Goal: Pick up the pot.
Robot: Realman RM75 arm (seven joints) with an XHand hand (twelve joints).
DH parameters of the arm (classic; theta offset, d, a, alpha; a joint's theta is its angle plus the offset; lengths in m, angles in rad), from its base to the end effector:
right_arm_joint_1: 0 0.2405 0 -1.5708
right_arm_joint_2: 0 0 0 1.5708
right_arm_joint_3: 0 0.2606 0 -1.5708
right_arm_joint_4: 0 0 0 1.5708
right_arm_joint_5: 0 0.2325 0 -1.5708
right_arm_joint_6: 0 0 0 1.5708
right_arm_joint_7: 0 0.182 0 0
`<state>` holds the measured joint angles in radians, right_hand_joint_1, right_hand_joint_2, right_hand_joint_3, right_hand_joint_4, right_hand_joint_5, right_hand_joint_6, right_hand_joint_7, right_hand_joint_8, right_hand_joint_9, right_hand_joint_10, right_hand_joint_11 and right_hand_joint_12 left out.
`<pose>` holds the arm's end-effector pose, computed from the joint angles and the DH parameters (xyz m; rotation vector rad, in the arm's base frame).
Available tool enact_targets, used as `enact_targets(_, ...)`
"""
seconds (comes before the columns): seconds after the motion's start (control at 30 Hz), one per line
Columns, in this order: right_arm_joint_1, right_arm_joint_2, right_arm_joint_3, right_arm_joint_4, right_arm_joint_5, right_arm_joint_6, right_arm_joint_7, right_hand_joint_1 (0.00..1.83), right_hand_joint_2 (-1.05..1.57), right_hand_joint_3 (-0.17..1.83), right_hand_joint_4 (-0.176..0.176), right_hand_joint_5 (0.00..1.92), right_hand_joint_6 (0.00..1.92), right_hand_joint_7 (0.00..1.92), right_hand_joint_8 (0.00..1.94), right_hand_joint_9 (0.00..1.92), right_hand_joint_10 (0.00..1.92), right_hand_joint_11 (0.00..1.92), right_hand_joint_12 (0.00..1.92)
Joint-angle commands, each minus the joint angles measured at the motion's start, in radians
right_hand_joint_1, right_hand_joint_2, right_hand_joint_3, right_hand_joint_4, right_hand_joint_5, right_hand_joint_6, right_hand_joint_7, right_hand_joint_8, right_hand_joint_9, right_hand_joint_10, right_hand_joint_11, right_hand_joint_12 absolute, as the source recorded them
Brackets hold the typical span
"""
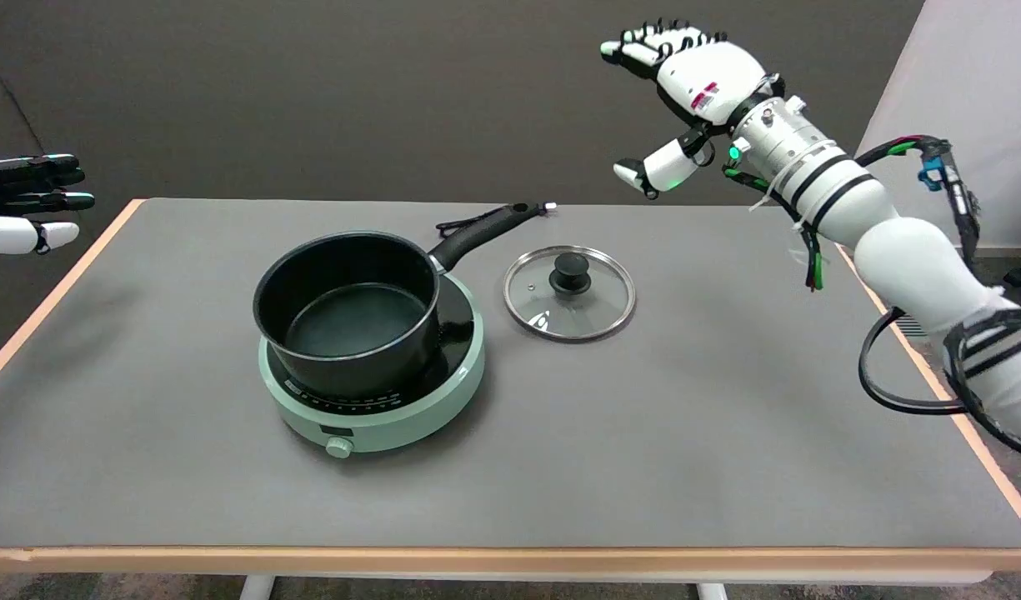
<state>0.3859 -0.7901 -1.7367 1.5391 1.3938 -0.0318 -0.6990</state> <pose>-0.0757 -0.4706 0.3813 1.6635 0.2665 0.0916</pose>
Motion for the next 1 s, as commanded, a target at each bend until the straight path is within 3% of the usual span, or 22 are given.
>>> enact_targets(0.03, -0.225, -0.078, 0.162, 0.330, -0.224, 0.103, -0.028, 0.78, 0.35, 0.94, 0.085, 0.21, 0.14, 0.17, 0.13, 0.13, 0.20, 0.16, 0.55)
enact_targets(1.0, -0.188, -0.131, -0.059, 0.322, -0.234, 0.073, -0.020, 0.82, 0.37, 0.98, 0.101, 0.26, 0.15, 0.24, 0.13, 0.19, 0.20, 0.19, 0.53)
